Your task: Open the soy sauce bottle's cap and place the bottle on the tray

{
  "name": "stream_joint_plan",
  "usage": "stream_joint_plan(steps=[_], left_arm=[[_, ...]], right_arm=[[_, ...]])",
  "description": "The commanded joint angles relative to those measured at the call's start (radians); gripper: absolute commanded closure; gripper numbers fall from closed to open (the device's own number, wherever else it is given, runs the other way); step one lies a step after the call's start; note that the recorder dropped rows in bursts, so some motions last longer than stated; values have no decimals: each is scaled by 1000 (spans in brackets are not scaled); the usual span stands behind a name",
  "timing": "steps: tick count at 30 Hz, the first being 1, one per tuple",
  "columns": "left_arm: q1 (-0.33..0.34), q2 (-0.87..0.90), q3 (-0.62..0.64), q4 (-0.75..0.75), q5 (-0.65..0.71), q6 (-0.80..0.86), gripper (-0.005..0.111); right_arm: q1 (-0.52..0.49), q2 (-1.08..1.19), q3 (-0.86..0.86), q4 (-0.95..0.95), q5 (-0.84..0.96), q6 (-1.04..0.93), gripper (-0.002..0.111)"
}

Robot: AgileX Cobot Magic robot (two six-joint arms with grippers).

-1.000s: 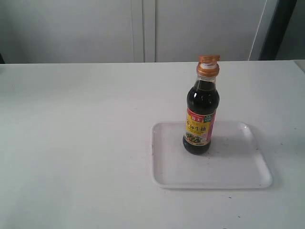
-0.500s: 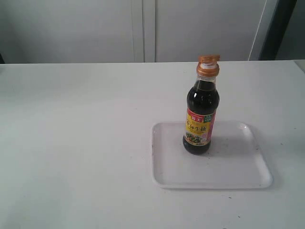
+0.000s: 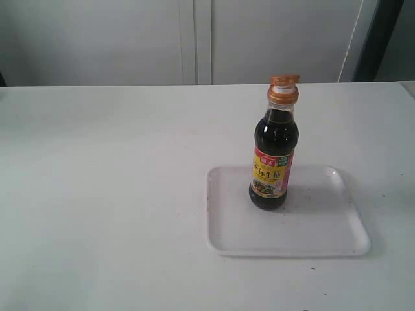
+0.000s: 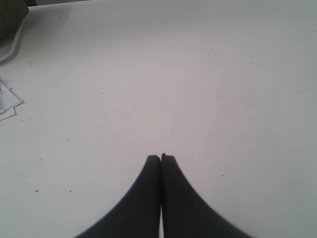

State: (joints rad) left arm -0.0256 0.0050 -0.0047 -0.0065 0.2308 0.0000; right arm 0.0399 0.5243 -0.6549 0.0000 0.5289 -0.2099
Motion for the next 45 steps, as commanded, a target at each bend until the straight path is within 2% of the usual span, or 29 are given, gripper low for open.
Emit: stream_joint_plan(steps=[1, 13, 19, 45], left_arm=[[3, -5, 5, -13, 0, 0, 107], [3, -5, 5, -13, 0, 0, 107], [3, -5, 5, -13, 0, 0, 107], [3, -5, 5, -13, 0, 0, 107]], right_arm=[[-11, -6, 5, 0, 0, 5, 108], [-11, -6, 5, 6, -7, 13, 108], [-11, -37, 49, 9, -67, 32, 108], [-11, -524, 488, 10, -154, 109, 108]])
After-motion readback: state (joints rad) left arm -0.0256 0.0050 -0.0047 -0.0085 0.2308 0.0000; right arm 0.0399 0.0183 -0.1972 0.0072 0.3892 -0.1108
